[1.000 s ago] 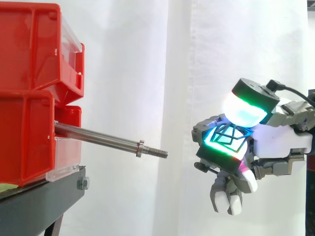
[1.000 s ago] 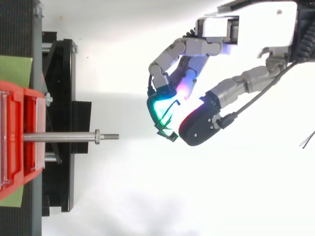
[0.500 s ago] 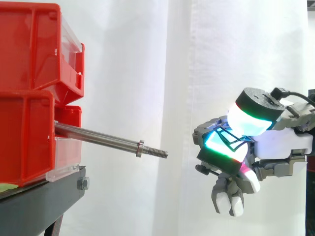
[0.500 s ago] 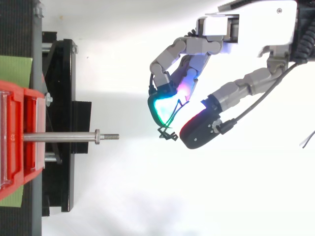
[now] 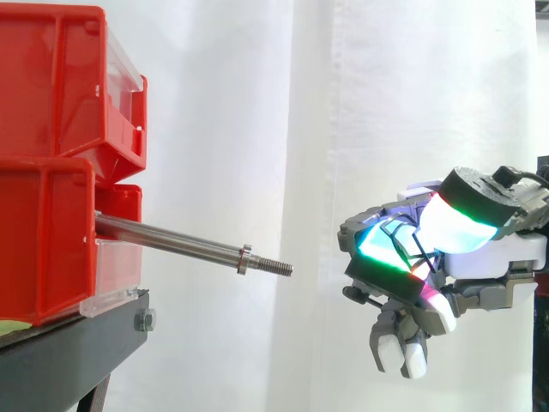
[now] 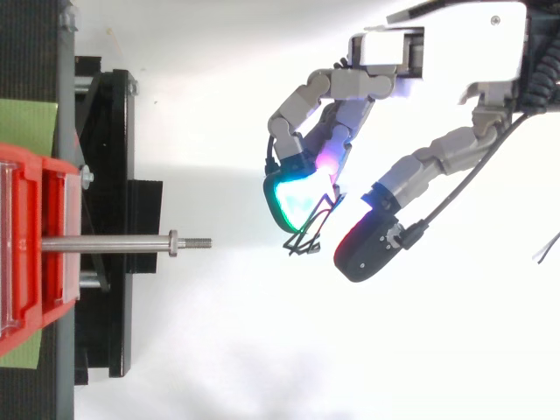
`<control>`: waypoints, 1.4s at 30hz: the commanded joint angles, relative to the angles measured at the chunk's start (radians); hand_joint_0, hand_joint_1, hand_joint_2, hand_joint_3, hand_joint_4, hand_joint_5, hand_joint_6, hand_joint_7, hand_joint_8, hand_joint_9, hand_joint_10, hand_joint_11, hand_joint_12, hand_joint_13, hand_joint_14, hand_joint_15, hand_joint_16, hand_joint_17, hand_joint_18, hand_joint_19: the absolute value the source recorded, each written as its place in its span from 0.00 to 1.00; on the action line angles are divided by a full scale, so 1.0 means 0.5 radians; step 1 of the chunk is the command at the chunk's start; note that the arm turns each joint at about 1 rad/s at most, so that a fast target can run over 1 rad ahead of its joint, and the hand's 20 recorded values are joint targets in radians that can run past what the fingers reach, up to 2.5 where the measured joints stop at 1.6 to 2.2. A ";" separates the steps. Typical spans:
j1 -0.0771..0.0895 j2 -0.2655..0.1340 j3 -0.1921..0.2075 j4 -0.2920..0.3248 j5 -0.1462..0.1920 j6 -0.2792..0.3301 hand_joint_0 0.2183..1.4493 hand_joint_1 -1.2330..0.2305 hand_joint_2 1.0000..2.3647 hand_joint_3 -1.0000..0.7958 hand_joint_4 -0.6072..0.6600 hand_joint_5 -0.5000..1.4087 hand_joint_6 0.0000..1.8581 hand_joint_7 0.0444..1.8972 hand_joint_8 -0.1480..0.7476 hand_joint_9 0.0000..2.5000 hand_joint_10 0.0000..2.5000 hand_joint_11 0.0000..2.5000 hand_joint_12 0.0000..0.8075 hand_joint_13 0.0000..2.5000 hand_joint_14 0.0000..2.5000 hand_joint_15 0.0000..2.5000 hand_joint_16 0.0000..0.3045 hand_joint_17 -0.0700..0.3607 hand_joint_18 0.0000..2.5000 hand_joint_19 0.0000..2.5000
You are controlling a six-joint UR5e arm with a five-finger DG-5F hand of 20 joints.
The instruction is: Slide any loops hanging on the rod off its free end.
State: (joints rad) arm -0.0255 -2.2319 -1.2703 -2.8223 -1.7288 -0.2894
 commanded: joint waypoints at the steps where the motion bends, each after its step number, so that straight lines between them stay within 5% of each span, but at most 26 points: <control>1: 0.002 0.000 0.000 0.000 0.006 0.002 0.31 0.41 0.00 0.28 0.60 0.19 0.49 0.62 0.54 0.43 0.01 0.22 0.47 0.33 0.00 0.14 0.16 0.41 0.32 0.19; 18: 0.005 0.000 -0.003 -0.004 0.009 0.024 0.30 0.48 0.00 0.28 0.60 0.20 0.48 0.60 0.54 0.45 0.01 0.22 0.48 0.34 0.01 0.14 0.16 0.42 0.32 0.20; 24: 0.005 0.000 -0.003 -0.004 0.009 0.030 0.35 0.33 0.00 0.28 0.61 0.20 0.47 0.63 0.54 0.45 0.01 0.23 0.48 0.34 0.00 0.14 0.16 0.41 0.33 0.19; 31: 0.005 0.000 0.000 -0.004 0.009 0.039 0.44 0.20 0.00 0.30 0.49 0.18 0.50 0.60 0.52 0.41 0.01 0.23 0.47 0.33 0.00 0.13 0.16 0.41 0.34 0.18; 42: 0.005 0.000 -0.003 -0.013 0.009 0.045 0.36 0.25 0.00 0.28 0.56 0.19 0.50 0.60 0.53 0.43 0.01 0.24 0.47 0.33 0.00 0.14 0.16 0.41 0.34 0.18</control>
State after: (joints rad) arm -0.0230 -2.2320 -1.2706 -2.8283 -1.7242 -0.2675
